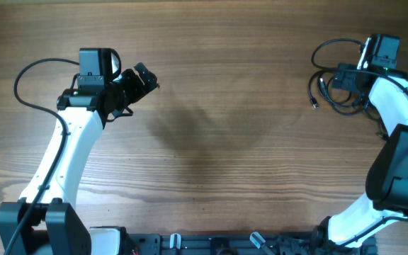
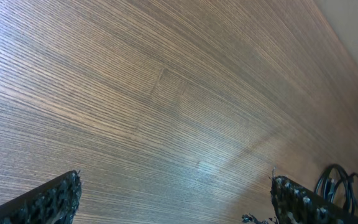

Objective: Untangle cables

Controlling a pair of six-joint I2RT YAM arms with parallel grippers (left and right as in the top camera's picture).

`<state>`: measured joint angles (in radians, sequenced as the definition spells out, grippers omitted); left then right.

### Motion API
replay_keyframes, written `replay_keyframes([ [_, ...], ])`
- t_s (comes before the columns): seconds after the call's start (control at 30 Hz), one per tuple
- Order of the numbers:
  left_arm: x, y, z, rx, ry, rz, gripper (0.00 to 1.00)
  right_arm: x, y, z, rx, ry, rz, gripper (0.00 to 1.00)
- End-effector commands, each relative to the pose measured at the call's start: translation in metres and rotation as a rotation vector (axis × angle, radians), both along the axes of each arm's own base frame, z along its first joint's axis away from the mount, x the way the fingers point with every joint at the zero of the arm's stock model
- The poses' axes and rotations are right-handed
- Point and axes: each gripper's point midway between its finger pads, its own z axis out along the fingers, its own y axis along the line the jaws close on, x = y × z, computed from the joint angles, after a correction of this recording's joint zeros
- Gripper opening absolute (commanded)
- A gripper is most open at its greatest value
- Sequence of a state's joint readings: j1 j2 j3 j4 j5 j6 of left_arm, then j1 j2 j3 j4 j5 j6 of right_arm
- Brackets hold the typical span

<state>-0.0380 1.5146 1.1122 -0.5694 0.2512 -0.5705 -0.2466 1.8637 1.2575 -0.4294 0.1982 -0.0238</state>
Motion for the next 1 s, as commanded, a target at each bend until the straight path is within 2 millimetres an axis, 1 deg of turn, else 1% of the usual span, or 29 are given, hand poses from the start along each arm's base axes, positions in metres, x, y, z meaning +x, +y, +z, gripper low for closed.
replay_keyframes([
  [0.0,0.001,0.003,-0.003,0.009,0.004,0.007,1.00,-0.002,0.004,-0.011,0.021,0.019,0.007,1.00],
  [0.1,0.001,0.003,-0.003,0.009,0.003,0.008,1.00,-0.001,0.004,-0.010,0.020,0.014,0.007,1.00],
  [0.17,0.001,0.003,-0.003,0.009,0.004,0.007,1.00,0.000,0.004,-0.005,0.018,0.003,0.007,1.00],
  [0.23,0.001,0.003,-0.003,0.009,0.004,0.007,1.00,0.001,0.004,0.006,0.011,-0.021,0.007,1.00],
  [0.3,0.001,0.003,-0.003,0.009,0.004,0.007,1.00,0.002,0.004,0.022,0.002,-0.058,0.008,1.00],
  [0.37,0.001,0.003,-0.003,0.009,0.003,0.007,1.00,0.003,0.004,0.045,-0.011,-0.108,0.009,1.00],
  [0.4,0.001,0.003,-0.003,0.009,0.004,0.007,1.00,0.002,0.004,0.064,-0.021,-0.151,0.009,1.00],
  [0.53,0.001,0.003,-0.003,0.009,0.004,0.007,1.00,-0.003,0.005,0.116,-0.051,-0.266,0.010,1.00],
  [0.57,0.001,0.003,-0.003,0.009,0.004,0.007,1.00,-0.005,0.006,0.131,-0.060,-0.301,0.011,1.00],
  [0.6,0.001,0.003,-0.003,0.009,0.004,0.007,1.00,-0.010,0.007,0.150,-0.070,-0.343,0.011,1.00],
  [0.73,0.001,0.003,-0.003,0.009,0.004,0.007,1.00,-0.026,0.011,0.203,-0.102,-0.467,0.011,1.00],
  [0.8,0.001,0.003,-0.003,0.009,0.003,0.007,1.00,-0.034,0.013,0.224,-0.114,-0.516,0.012,1.00],
  [0.87,0.001,0.003,-0.003,0.009,0.003,0.007,1.00,-0.048,0.016,0.251,-0.131,-0.582,0.012,1.00],
  [0.97,0.001,0.003,-0.003,0.009,0.004,0.007,1.00,-0.063,0.020,0.278,-0.148,-0.651,0.012,0.99],
])
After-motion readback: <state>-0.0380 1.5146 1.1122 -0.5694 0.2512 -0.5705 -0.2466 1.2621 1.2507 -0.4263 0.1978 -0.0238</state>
